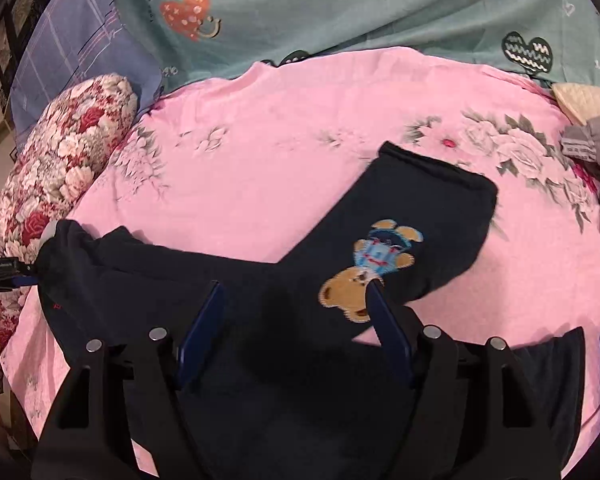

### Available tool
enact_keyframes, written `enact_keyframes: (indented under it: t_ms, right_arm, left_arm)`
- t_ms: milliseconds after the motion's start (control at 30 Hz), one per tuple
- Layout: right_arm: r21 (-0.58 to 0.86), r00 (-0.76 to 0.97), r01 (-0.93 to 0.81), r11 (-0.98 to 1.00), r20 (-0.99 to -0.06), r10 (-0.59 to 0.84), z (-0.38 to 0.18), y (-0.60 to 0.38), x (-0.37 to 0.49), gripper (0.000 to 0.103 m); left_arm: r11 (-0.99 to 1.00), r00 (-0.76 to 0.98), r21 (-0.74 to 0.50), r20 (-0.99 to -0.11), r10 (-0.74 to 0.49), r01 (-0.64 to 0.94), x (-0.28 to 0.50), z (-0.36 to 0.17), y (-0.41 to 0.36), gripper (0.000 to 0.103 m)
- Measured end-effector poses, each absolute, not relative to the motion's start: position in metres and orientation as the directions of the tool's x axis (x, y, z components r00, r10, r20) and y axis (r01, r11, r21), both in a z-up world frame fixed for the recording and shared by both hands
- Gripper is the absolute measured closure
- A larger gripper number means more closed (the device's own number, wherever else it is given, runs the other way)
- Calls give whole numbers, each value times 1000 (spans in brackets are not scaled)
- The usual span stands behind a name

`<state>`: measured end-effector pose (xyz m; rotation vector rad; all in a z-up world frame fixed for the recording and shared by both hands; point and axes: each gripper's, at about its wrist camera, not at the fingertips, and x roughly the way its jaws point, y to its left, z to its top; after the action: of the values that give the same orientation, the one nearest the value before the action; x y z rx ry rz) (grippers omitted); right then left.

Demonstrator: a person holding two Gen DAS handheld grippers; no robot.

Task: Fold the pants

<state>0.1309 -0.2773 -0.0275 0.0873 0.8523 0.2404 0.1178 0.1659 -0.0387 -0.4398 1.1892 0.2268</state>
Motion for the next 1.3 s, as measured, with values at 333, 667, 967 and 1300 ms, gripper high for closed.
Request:
enact_keyframes:
  t_ms: [333,667,967,1300]
  right_arm:
    - [200,646,-178,963,-715,268,-21,-283,126,30]
    - [199,632,-202,959,-722,283,-25,-275,126,30]
    - [150,627,-83,985,-760,168,-25,-287,135,30]
    - [30,552,105,994,-833,-33,-26,-285,228,30]
  left_arm:
    - [854,391,-246,-919,-54,-459,126,-41,170,91]
    - [909,436,-183,-900,-1,-375,70,0,168,92]
    - [886,396,-89,-912,112,-456,66,-28,185,48]
    - [912,546,-230,-838,-8,-339,63,13,174,27]
